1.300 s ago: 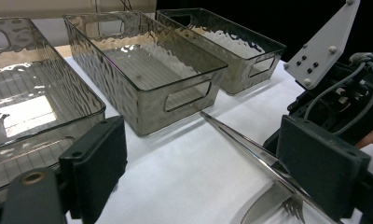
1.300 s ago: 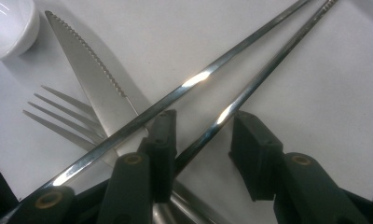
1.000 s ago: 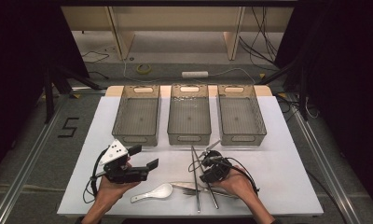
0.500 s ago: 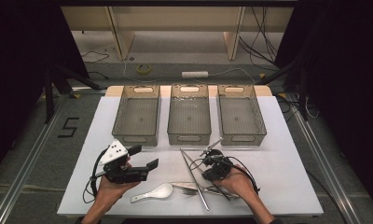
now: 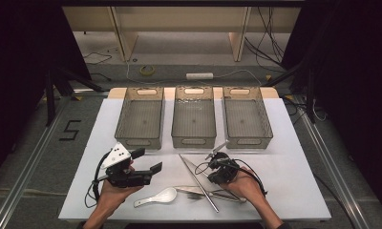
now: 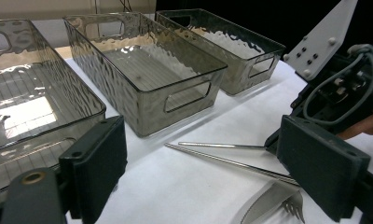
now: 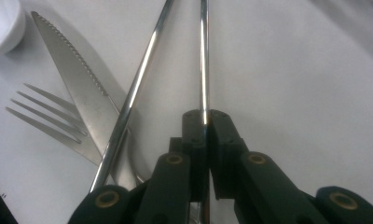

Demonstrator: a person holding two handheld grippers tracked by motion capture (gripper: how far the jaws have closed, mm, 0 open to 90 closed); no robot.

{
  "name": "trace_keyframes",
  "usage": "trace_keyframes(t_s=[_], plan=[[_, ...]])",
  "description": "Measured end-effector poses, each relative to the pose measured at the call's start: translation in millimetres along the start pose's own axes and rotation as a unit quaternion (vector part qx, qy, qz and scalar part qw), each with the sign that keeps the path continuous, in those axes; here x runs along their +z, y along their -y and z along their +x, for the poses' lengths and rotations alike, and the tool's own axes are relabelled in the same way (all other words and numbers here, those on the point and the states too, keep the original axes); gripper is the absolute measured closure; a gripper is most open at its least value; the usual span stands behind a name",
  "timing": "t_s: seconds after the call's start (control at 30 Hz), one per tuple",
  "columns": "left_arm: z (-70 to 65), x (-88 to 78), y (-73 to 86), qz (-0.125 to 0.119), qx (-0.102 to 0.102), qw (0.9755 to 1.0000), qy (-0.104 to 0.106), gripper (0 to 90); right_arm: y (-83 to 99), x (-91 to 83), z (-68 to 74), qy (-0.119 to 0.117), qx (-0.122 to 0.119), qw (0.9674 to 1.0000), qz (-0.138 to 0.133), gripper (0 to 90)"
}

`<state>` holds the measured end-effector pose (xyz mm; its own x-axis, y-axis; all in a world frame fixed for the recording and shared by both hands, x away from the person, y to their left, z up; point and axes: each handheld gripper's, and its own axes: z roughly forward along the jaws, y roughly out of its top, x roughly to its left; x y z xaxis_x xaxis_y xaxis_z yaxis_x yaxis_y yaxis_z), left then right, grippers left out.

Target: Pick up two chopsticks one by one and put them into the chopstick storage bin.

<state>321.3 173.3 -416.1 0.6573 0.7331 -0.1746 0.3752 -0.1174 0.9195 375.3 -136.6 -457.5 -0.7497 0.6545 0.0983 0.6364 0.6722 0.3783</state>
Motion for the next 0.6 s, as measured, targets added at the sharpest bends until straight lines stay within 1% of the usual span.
trace_keyframes(t_s=[0.03,0.1,0.17,0.2,0.27,0.3,0.33,0.37,0.4,0.43,0.47,0.5,0.6], plan=[[0.0,0.2,0.0,0.0,0.0,1.0,0.0,15.4,-0.2,-1.9,-0.1,-0.001,-0.004,1.0,-0.001,86.5],[-0.8,1.0,0.2,0.001,-0.001,1.0,0.001,15.4,-0.4,-6.0,-0.3,0.007,-0.008,0.9999,-0.005,86.5],[-1.0,1.8,0.3,0.003,0.001,1.0,0.002,15.5,-0.5,-9.9,-1.3,0.003,-0.013,0.9999,-0.007,86.6],[-1.2,2.3,0.4,0.006,0.002,1.0,0.003,15.4,-0.5,-13.9,-2.3,0.001,-0.022,0.9997,-0.013,86.6],[-1.3,3.4,0.6,0.01,0.004,0.9999,0.004,15.4,-0.7,-16.3,-2.0,-0.001,-0.024,0.9996,-0.014,86.5],[-1.6,4.3,0.7,0.011,0.003,0.9999,0.006,15.5,-1.1,-18.8,-1.8,-0.001,-0.03,0.9994,-0.018,86.6],[-1.8,4.9,0.7,0.014,0.006,0.9999,0.007,15.4,-1.6,-21.4,-0.9,-0.003,-0.033,0.9992,-0.021,86.6],[-2.7,5.8,0.8,0.015,0.01,0.9998,0.006,15.4,-2.5,-26.5,1.4,-0.007,-0.044,0.9987,-0.024,86.6],[-3.2,6.4,0.7,0.019,0.018,0.9996,0.007,15.4,-2.5,-26.5,1.4,-0.007,-0.044,0.9987,-0.024,86.6],[-4.3,7.5,0.7,0.021,0.019,0.9995,0.01,15.4,-3.0,-28.7,2.8,-0.009,-0.05,0.9984,-0.027,86.6],[-5.0,8.5,0.7,0.027,0.022,0.9993,0.014,15.4,-3.6,-32.7,5.1,-0.012,-0.063,0.9975,-0.029,86.6],[-6.0,10.1,0.8,0.031,0.026,0.999,0.017,15.4,-3.6,-32.7,5.1,-0.012,-0.063,0.9975,-0.029,86.6],[-10.4,16.3,1.3,0.049,0.042,0.9976,0.024,15.4,-4.3,-37.0,9.9,-0.016,-0.085,0.9959,-0.028,86.6]])
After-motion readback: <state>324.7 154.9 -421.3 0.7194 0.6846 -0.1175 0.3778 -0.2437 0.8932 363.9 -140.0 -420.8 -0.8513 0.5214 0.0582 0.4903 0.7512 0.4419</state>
